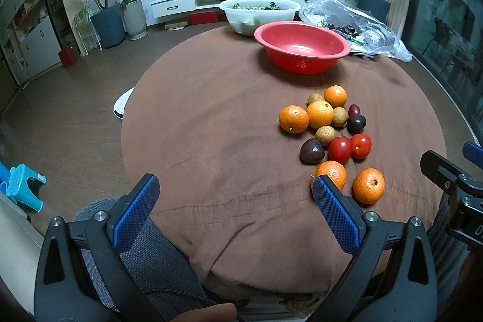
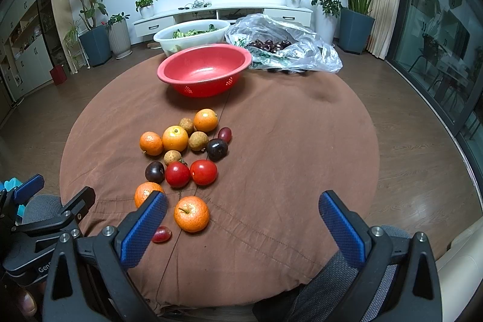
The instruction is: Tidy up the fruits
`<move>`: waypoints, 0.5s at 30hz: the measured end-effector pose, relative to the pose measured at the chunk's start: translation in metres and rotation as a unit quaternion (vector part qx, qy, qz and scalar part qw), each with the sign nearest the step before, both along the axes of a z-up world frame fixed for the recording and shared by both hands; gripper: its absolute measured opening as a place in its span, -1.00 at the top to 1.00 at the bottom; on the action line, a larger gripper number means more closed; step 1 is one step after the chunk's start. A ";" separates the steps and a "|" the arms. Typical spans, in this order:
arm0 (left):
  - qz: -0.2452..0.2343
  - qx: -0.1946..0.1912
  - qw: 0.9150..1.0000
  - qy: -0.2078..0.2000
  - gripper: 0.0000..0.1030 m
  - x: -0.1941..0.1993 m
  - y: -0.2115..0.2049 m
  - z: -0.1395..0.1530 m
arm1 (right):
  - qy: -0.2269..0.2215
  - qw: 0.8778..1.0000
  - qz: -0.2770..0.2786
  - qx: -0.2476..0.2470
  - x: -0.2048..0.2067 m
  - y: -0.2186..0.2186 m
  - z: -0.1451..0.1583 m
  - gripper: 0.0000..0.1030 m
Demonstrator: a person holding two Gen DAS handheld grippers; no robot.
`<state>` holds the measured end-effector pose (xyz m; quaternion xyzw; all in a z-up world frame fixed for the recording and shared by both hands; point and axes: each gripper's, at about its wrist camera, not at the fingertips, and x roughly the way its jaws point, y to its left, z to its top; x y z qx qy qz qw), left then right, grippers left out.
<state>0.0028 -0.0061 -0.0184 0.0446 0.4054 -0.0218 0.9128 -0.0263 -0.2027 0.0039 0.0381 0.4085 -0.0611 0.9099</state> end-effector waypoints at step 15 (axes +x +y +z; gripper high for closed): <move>-0.001 0.000 1.000 0.001 -0.99 0.000 -0.001 -0.005 | 0.001 1.000 0.000 0.002 -0.003 0.002 -0.002 -1.00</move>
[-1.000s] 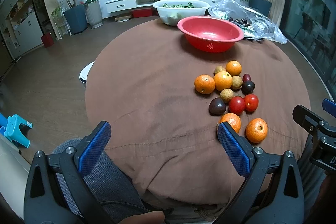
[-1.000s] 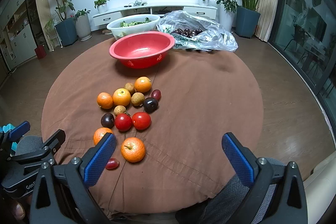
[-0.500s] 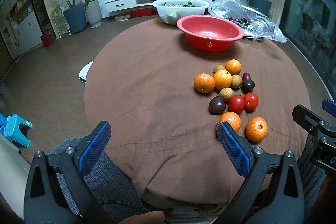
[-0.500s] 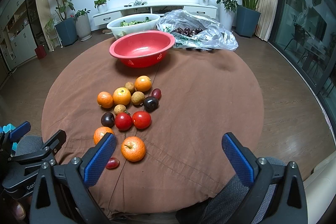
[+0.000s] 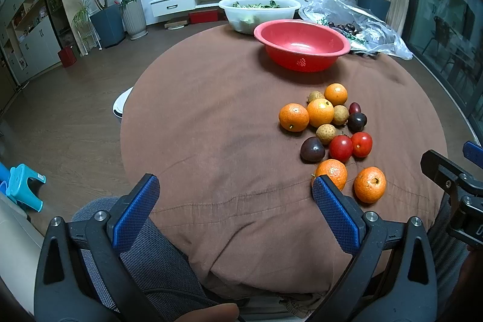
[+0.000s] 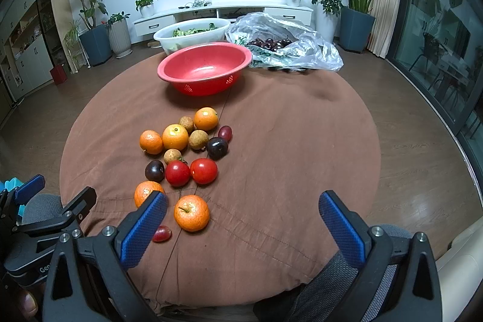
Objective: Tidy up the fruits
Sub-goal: 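Grasp the red cherry tomato with the left tool while the right tool approaches a tangerine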
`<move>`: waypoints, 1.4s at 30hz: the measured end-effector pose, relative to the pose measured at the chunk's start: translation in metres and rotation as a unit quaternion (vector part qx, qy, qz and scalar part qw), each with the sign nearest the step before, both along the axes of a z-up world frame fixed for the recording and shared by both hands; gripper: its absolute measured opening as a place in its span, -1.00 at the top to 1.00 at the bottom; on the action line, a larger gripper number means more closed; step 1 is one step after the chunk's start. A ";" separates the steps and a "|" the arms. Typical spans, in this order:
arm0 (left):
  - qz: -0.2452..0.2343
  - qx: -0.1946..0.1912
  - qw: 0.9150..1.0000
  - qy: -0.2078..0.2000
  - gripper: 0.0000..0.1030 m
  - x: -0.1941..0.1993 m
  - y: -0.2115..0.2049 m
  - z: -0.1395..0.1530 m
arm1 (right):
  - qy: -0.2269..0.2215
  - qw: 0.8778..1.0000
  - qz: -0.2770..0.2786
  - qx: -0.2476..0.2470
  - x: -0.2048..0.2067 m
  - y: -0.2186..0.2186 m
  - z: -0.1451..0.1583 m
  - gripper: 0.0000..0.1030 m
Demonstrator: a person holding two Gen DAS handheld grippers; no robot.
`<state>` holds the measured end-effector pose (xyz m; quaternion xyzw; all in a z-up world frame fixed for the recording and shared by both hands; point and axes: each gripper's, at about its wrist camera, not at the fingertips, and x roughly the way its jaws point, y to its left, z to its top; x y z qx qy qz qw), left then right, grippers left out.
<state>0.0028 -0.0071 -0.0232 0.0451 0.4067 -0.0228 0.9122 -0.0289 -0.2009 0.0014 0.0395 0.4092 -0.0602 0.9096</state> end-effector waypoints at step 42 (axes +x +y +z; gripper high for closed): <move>-0.228 -0.057 0.966 0.103 -0.04 0.017 -0.065 -0.061 | 0.018 0.995 0.028 0.096 -0.003 -0.039 -0.040 -0.61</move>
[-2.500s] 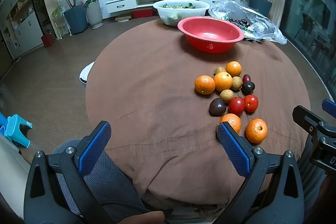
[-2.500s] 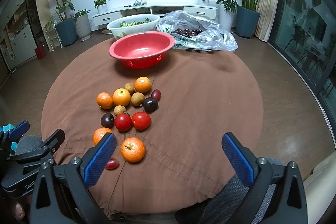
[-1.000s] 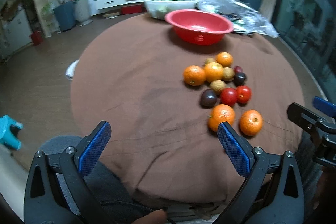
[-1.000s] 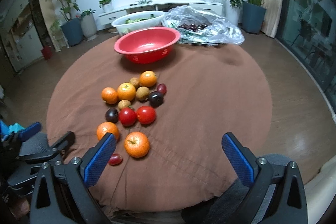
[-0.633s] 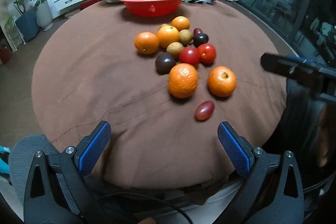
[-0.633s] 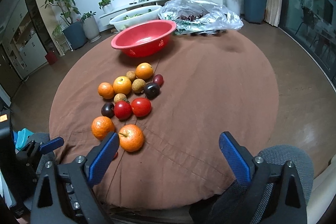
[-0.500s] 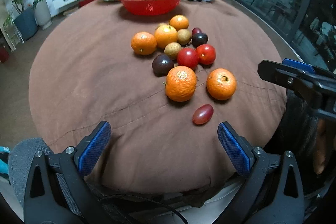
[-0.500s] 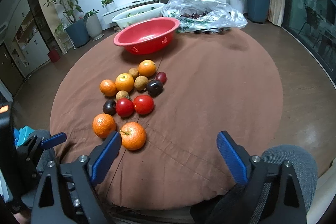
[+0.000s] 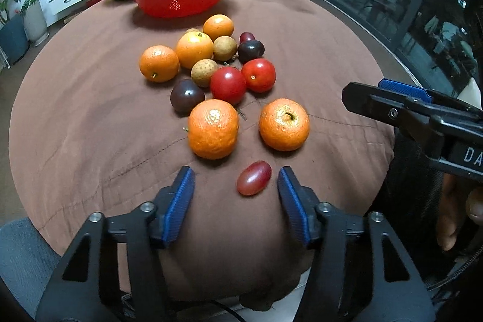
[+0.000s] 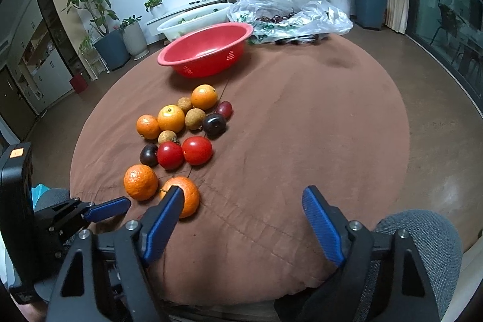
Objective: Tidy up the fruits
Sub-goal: 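Grasp the red cherry tomato with the left tool while the right tool approaches a tangerine, then grasp the tangerine with the right tool while the left tool carries the cherry tomato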
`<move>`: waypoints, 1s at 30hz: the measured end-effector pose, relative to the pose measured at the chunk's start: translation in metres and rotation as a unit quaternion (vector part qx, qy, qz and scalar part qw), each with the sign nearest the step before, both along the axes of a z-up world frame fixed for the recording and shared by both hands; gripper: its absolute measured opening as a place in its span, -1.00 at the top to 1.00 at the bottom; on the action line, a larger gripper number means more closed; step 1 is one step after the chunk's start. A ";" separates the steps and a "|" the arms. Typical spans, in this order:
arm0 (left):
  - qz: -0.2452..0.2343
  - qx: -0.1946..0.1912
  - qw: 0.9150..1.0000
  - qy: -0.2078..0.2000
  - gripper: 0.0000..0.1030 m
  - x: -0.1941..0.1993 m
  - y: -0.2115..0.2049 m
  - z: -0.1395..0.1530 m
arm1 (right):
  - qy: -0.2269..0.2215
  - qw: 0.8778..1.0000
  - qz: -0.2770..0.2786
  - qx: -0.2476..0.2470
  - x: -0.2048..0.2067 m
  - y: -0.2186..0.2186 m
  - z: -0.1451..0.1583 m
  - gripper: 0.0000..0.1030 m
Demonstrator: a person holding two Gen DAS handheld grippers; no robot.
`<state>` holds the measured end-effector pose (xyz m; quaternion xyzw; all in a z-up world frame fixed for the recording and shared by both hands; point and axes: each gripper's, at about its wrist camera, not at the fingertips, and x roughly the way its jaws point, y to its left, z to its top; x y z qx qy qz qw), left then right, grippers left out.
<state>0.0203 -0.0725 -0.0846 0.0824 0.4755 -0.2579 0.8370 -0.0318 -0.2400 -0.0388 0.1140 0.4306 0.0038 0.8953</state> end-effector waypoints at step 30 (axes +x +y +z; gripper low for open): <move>-0.064 -0.028 0.997 -0.011 0.64 -0.013 0.010 0.008 | 0.013 0.999 0.037 0.005 0.013 0.016 -0.009 -0.34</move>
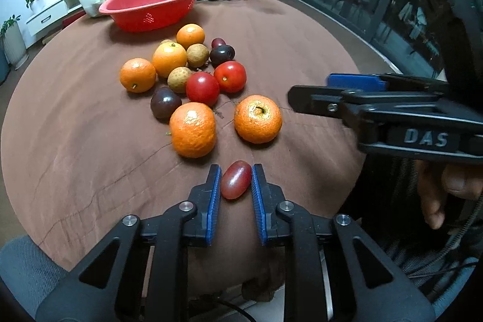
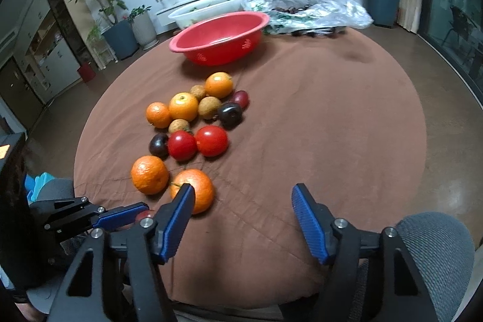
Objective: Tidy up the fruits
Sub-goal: 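Grasp the tangerine with the right tool while the left tool carries the cherry tomato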
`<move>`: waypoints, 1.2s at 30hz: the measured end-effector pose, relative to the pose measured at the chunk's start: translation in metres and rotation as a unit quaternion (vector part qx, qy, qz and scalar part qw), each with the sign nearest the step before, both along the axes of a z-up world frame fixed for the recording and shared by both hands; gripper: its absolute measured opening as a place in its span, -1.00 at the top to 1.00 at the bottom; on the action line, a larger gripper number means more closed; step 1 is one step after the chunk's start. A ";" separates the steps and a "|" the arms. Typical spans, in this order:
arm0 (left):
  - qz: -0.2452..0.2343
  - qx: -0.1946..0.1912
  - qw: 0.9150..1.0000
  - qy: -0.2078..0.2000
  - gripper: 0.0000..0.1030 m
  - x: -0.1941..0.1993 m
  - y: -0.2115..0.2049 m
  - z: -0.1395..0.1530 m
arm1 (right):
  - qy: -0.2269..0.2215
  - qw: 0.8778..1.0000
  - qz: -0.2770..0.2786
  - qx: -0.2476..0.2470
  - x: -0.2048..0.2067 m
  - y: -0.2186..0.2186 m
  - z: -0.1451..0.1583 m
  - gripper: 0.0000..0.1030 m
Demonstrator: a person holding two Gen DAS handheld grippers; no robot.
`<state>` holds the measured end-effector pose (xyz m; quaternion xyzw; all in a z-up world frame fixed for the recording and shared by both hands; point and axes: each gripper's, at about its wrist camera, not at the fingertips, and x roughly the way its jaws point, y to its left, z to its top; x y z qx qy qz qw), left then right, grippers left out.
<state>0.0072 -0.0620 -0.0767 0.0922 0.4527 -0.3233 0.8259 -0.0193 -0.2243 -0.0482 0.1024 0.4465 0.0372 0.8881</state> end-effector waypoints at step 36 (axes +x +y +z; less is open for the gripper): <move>0.087 -0.106 0.991 -0.001 0.64 0.059 0.086 0.049 | 0.033 0.993 0.058 0.095 0.047 -0.008 -0.003 0.35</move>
